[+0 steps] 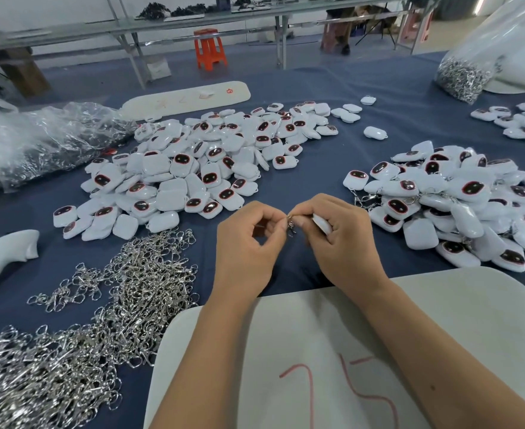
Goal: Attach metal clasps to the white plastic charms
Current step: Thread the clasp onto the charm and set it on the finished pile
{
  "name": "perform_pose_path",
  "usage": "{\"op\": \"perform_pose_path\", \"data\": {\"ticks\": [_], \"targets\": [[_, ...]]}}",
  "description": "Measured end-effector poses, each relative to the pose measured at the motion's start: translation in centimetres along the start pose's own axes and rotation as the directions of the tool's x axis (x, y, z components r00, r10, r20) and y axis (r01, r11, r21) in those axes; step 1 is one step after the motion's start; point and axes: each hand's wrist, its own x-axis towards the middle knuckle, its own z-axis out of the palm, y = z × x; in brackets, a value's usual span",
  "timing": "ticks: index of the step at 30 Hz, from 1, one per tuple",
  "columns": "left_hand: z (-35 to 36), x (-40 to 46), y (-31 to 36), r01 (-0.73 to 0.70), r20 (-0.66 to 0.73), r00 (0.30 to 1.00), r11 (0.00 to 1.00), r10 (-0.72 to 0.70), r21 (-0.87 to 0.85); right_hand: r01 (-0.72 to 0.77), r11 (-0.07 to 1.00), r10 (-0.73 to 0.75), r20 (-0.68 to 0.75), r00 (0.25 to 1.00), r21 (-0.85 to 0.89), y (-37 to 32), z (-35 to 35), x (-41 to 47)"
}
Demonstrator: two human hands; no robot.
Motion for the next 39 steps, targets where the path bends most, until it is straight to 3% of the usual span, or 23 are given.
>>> {"op": "perform_pose_path", "data": {"ticks": [5, 10, 18, 21, 23, 25, 28, 33, 39], "targets": [[0.9, -0.1, 0.2, -0.021, -0.063, 0.998, 0.999, 0.022, 0.027, -0.093, 0.989, 0.096, -0.018, 0.995, 0.115, 0.0, 0.1, 0.0], [1.4, -0.1, 0.1, -0.033, -0.069, 0.997, 0.999, 0.033, -0.002, -0.286, 0.877, 0.276, 0.082, 0.958, 0.387, 0.5, -0.1, 0.0], [1.3, -0.1, 0.2, -0.085, -0.038, 0.995, 0.992, 0.089, 0.094, -0.348, 0.837, 0.331, 0.114, 0.937, 0.423, 0.5, 0.3, 0.1], [1.1, 0.0, 0.1, -0.129, -0.001, 0.991, 0.976, 0.131, 0.176, -0.497, 0.597, 0.539, 0.144, 0.830, 0.630, 1.2, 0.0, 0.5], [1.0, 0.0, -0.1, -0.131, 0.029, 0.991, 0.971, 0.128, 0.200, -0.498, 0.425, 0.613, 0.164, 0.773, 0.756, 1.6, -0.2, 0.7], [0.9, 0.0, -0.4, -0.121, 0.072, 0.991, 0.970, 0.108, 0.209, -0.488, 0.373, 0.646, 0.156, 0.747, 0.789, 1.8, 0.0, 0.8], [0.7, -0.1, -0.5, -0.100, 0.121, 0.990, 0.973, 0.076, 0.208, -0.512, 0.434, 0.627, 0.160, 0.762, 0.741, 1.8, 0.4, 0.7], [0.7, -0.1, -0.3, -0.070, 0.183, 0.983, 0.977, 0.033, 0.202, -0.458, 0.712, 0.502, 0.069, 0.862, 0.533, 1.7, 0.3, 0.5], [0.6, -0.3, -0.1, -0.061, 0.219, 0.976, 0.982, 0.021, 0.179, -0.454, 0.684, 0.590, -0.066, 0.805, 0.571, 1.7, 0.8, 0.3]]}}
